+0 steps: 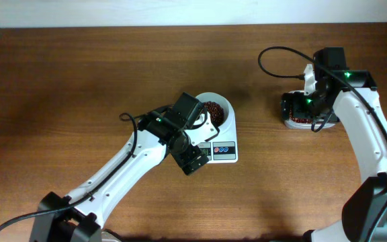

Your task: Scoop item into bowl and weigh 50g on scale

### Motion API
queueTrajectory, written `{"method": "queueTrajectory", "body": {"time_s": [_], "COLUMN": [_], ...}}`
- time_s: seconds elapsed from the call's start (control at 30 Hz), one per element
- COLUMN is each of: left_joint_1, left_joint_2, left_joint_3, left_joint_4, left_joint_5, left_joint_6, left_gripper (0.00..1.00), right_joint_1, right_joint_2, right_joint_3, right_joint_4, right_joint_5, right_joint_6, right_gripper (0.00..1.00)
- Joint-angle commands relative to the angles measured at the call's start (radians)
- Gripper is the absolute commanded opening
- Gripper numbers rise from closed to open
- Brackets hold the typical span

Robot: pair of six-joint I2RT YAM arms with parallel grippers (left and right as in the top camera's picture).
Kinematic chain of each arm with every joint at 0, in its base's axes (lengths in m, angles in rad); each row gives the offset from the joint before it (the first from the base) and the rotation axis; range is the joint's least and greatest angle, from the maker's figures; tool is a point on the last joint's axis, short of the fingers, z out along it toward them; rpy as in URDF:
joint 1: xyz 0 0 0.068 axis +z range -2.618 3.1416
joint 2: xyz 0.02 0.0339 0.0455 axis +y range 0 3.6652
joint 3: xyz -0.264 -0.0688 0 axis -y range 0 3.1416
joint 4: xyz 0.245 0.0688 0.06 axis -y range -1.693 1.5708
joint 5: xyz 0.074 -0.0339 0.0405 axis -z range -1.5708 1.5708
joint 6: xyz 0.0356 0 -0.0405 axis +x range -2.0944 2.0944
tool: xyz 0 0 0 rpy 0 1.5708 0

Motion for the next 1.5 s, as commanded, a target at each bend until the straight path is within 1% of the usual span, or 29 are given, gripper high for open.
{"method": "queueTrajectory", "body": {"time_s": [0.0,0.07,0.17,0.33,0.43,0.53,0.57,0.6,0.73,0.87,1.0,1.03,1.1,1.13,1.2,1.23,1.27,1.3,1.37,1.4,1.47], "left_joint_1": [-0.002,-0.002,-0.002,-0.002,-0.002,-0.002,-0.002,-0.002,-0.002,-0.002,-0.002,-0.002,-0.002,-0.002,-0.002,-0.002,-0.002,-0.002,-0.002,-0.002,-0.002], "left_joint_2": [-0.006,-0.006,-0.006,-0.006,-0.006,-0.006,-0.006,-0.006,-0.006,-0.006,-0.006,-0.006,-0.006,-0.006,-0.006,-0.006,-0.006,-0.006,-0.006,-0.006,-0.006], "left_joint_3": [-0.006,-0.006,-0.006,-0.006,-0.006,-0.006,-0.006,-0.006,-0.006,-0.006,-0.006,-0.006,-0.006,-0.006,-0.006,-0.006,-0.006,-0.006,-0.006,-0.006,-0.006], "left_joint_4": [0.002,0.002,0.002,0.002,0.002,0.002,0.002,0.002,0.002,0.002,0.002,0.002,0.002,0.002,0.002,0.002,0.002,0.002,0.002,0.002,0.002], "left_joint_5": [-0.003,-0.003,-0.003,-0.003,-0.003,-0.003,-0.003,-0.003,-0.003,-0.003,-0.003,-0.003,-0.003,-0.003,-0.003,-0.003,-0.003,-0.003,-0.003,-0.003,-0.003], "left_joint_6": [0.013,0.013,0.013,0.013,0.013,0.013,0.013,0.013,0.013,0.013,0.013,0.013,0.013,0.013,0.013,0.013,0.013,0.013,0.013,0.013,0.013], "left_gripper": [0.99,0.99,0.99,0.99,0.99,0.99,0.99,0.99,0.99,0.99,0.99,0.99,0.99,0.99,0.99,0.99,0.99,0.99,0.99,0.99,0.99], "right_joint_1": [0.006,0.005,0.005,0.005,0.005,0.005,0.007,0.008,0.008,0.008,0.008,0.008,0.004,0.005,0.005,0.005,0.005,0.005,0.005,0.005,0.005], "right_joint_2": [-0.068,-0.182,-0.457,-0.729,-0.846,-0.885,-0.885,-0.921,-1.167,-1.411,-1.611,-1.686,-1.691,-1.696,-1.696,-1.696,-1.695,-1.696,-1.696,-1.696,-1.696], "right_joint_3": [-0.003,-0.003,-0.003,-0.003,-0.002,-0.003,-0.023,-0.066,-0.366,-0.702,-0.953,-1.019,-1.056,-1.079,-1.155,-1.186,-1.26,-1.304,-1.375,-1.402,-1.413], "right_joint_4": [0.0,0.0,0.0,-0.001,-0.031,-0.103,-0.105,-0.09,0.041,0.288,0.468,0.512,0.561,0.616,0.856,0.942,1.112,1.189,1.274,1.283,1.211], "right_joint_5": [0.009,0.009,0.009,0.009,0.009,0.01,0.02,0.02,0.037,0.058,0.053,0.049,0.049,0.051,0.051,0.05,0.05,0.049,0.029,0.027,0.036], "right_joint_6": [0.004,0.004,0.004,0.003,0.003,-0.008,-0.008,-0.008,-0.008,-0.007,-0.007,-0.007,-0.007,-0.007,-0.008,-0.007,-0.007,-0.007,-0.007,-0.007,-0.008], "right_gripper": [0.99,0.99,0.99,0.99,0.99,0.99,0.99,0.99,0.99,0.99,0.99,0.99,0.99,0.99,0.99,0.99,0.99,0.99,0.99,0.99,0.99]}}
